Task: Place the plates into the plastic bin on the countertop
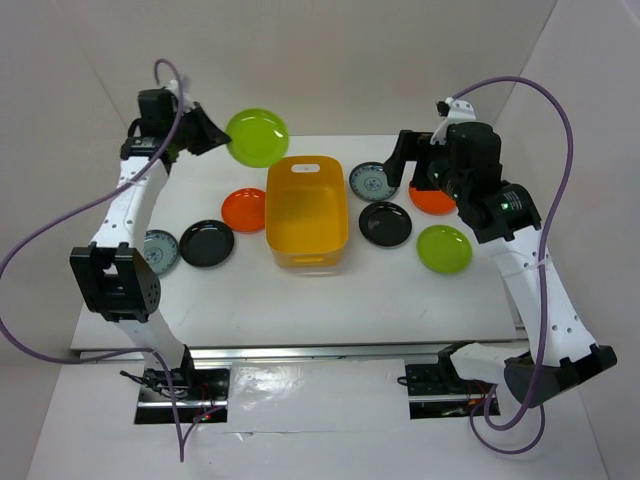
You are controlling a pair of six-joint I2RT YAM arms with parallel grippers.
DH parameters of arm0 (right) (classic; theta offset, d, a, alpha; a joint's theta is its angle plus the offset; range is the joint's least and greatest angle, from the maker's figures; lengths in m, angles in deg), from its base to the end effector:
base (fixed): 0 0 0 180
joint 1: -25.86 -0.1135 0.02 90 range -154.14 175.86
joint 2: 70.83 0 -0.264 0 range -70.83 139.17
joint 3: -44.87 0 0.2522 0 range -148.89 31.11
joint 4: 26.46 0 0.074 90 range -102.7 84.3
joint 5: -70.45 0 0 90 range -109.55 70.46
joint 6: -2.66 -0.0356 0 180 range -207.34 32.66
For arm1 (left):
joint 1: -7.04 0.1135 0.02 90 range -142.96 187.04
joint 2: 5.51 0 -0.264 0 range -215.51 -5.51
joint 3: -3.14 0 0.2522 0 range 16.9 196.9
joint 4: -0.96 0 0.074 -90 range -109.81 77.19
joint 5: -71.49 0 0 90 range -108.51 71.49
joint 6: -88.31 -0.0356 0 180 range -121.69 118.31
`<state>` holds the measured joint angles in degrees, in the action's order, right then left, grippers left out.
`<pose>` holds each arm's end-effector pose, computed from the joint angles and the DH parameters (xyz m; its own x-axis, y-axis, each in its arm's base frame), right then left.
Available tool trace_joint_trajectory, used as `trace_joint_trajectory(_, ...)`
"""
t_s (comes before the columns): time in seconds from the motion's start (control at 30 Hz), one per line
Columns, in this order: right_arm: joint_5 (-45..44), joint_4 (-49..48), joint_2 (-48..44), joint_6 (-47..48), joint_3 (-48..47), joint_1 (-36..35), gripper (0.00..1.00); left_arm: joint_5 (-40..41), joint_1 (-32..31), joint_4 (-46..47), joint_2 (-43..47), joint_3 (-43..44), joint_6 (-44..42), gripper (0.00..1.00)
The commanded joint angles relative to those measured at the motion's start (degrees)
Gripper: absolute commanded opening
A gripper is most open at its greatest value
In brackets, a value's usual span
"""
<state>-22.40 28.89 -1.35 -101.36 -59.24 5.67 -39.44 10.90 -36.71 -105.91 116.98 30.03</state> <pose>0.2235 0.0803 0.4653 -0.3951 0.1125 -0.9117 -0.2116 0.9546 0.2095 0.4107 0.0150 0.3878 -0.4861 -0.5250 -0.6986 0.0077 0.7968 -0.6042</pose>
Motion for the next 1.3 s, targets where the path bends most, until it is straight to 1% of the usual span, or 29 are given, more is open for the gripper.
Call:
trace_joint_trajectory(0.0,-1.19,-0.80,-0.21,1.19,-1.77,0.76,1.00,0.63,-6.83,1.49,0.91,-1.97,-2.72,0.00)
trace_joint_trajectory(0.03,-1.19,-0.80,-0.74,1.19,-1.76,0.76,1.00,1.76,-8.50,1.49,0.91,-2.51,-3.42,0.00)
trace_joint_trajectory(0.07,-1.19,-0.80,-0.74,1.19,-1.76,0.76,1.00,4.99,-12.08,0.79,0.91,-3.04,-4.56,0.00)
trace_joint_trajectory(0.13,-1.19,-0.80,-1.35,1.19,-0.71,0.76,1.00,8.96,-15.09,-1.05,0.91,-3.04,-5.88,0.00)
trace_joint_trajectory(0.2,-1.19,-1.42,-1.97,1.19,0.25,0.76,1.00,9.24,-16.68,-1.06,-0.23,-4.61,-5.89,0.00)
trace_joint_trajectory(0.3,-0.66,-1.94,-3.11,1.19,2.10,0.76,1.00,9.24,-17.30,-1.06,-0.94,-4.62,-5.89,0.00)
trace_joint_trajectory(0.37,0.04,-1.94,-3.11,0.57,2.71,0.76,1.00,9.94,-17.31,-1.06,-3.57,-3.84,-5.89,0.00)
trace_joint_trajectory(0.57,0.57,-1.94,-4.25,0.57,3.25,0.76,1.00,8.71,-18.54,-2.20,-10.33,-0.94,-5.89,0.00)
trace_joint_trajectory(0.7,0.57,-1.34,-4.78,0.57,3.25,1.29,1.00,10.11,-20.55,-2.82,-11.66,-0.93,-6.41,0.00)
trace_joint_trajectory(0.83,0.04,-1.33,-5.31,0.57,3.77,1.29,1.00,12.14,-20.56,-3.35,-12.28,-1.63,-6.41,0.00)
trace_joint_trajectory(0.87,0.04,-1.33,-5.31,0.57,4.47,1.29,1.00,12.14,-20.56,-3.35,-12.28,-1.63,-6.41,0.01)
trace_joint_trajectory(0.93,-0.58,-1.33,-5.31,0.57,5.53,1.29,1.00,12.14,-20.56,-3.35,-12.89,-1.63,-6.41,0.13)
trace_joint_trajectory(0.97,-0.58,-1.85,-5.31,0.57,6.66,1.29,1.00,12.14,-20.56,-3.35,-13.59,-1.03,-6.41,0.25)
trace_joint_trajectory(1.0,-1.10,-1.86,-5.31,0.57,7.28,1.29,1.00,12.14,-20.56,-3.35,-13.59,-1.02,-6.41,0.31)
trace_joint_trajectory(1.13,0.03,-3.96,-6.01,-0.56,11.41,1.82,1.00,11.52,-21.08,-4.58,-14.74,2.49,-5.80,0.43)
trace_joint_trajectory(1.17,0.04,-5.18,-6.54,-1.18,13.33,2.42,1.00,11.52,-21.08,-5.10,-14.74,3.19,-5.80,0.52)
trace_joint_trajectory(1.2,0.56,-5.81,-6.54,-2.05,14.40,2.43,1.00,10.48,-21.08,-5.10,-14.74,3.81,-5.80,0.55)
trace_joint_trajectory(1.27,-1.00,-6.43,-7.16,-3.64,17.03,3.05,1.00,9.85,-21.08,-5.72,-14.74,5.83,-5.80,0.55)
